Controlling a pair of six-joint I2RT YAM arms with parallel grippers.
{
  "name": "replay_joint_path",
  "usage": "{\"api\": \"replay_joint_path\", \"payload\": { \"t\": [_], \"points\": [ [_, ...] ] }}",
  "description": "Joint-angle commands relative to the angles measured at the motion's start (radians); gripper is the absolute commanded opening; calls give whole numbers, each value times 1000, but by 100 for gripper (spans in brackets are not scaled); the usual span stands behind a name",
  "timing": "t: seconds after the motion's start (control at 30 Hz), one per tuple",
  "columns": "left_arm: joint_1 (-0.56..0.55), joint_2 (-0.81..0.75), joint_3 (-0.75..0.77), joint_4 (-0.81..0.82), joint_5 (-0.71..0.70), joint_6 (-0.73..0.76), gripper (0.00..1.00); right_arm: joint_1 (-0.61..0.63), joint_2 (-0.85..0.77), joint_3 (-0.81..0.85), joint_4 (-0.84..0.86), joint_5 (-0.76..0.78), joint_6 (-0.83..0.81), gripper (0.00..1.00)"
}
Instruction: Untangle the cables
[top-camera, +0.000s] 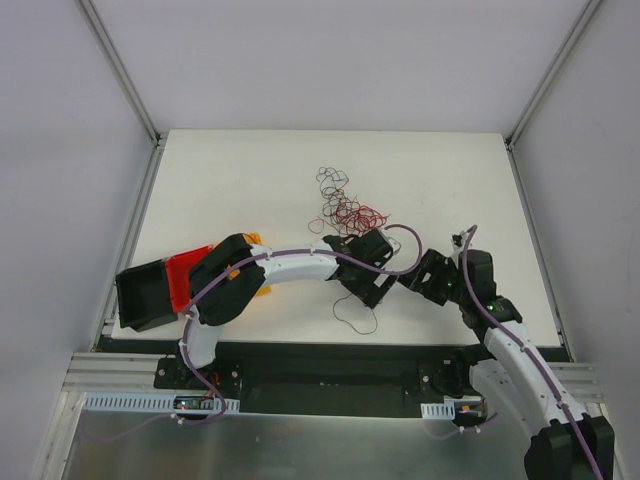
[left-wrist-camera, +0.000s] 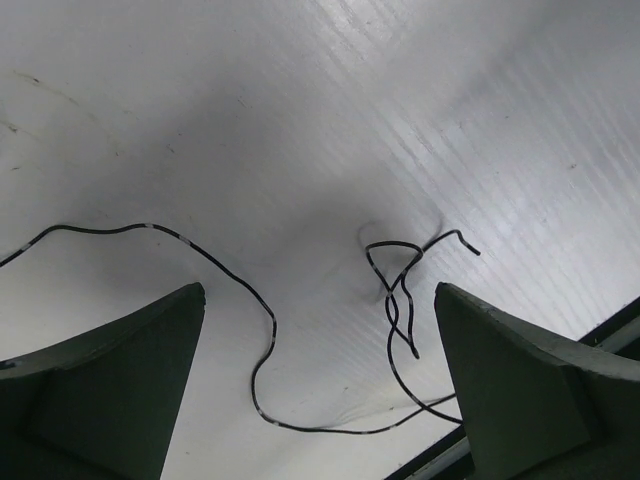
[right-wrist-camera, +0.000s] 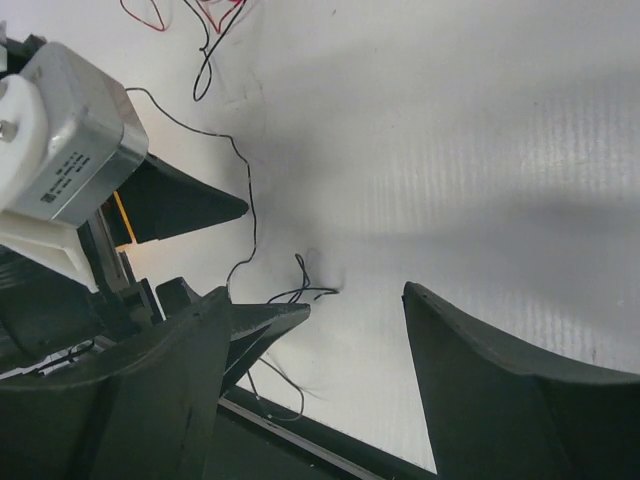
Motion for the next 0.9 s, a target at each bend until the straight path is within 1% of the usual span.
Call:
{"api": "replay_joint_path", "payload": {
  "t": [0.0, 0.07, 0.1, 0.13, 0.17, 0.23, 0.33, 0.4, 0.5, 0.53, 0.6, 0.7, 0.8, 0.87],
  "points": [
    [-13, 14, 16, -64, -106, 14, 99, -35, -54, -5, 13, -46, 4, 72],
    [-11, 16, 10, -64, -115, 21, 99, -48, -79, -11, 12, -55, 7, 72],
    [-10, 23, 13, -64, -108, 26, 95, -54, -86, -13, 9, -59, 7, 72],
    [-7, 32, 16, -65, -94, 31, 88, -58, -96, -14, 6, -62, 9, 72],
    [-7, 42, 19, -64, -83, 31, 81, -61, -99, -16, 4, -64, 9, 72],
    [-7, 55, 19, -65, -71, 24, 62, -68, -102, -17, 1, -64, 6, 72],
    [-8, 42, 3, -64, -71, 20, 42, -74, -97, -16, -1, -64, -2, 72],
    [-8, -9, -31, -64, -104, 15, 28, -77, -87, -11, -1, -63, -16, 72],
    [5, -136, -85, -65, -138, 12, 3, -77, -59, -5, 21, -64, -23, 72],
    [22, -192, -108, -65, -138, 6, 0, -78, -50, -7, 36, -70, -20, 72],
    [67, -306, -158, -67, -137, 1, 0, -80, -33, -10, 81, -92, -3, 71],
    [181, -508, -223, -111, -115, 9, 0, -78, -18, -7, 144, -113, 12, 71],
    [370, -699, -266, -182, -89, 8, 0, -78, 2, 2, 170, -121, 4, 71],
    [519, -824, -275, -257, -112, -11, 0, -78, 19, 6, 184, -127, -3, 71]
  ]
}}
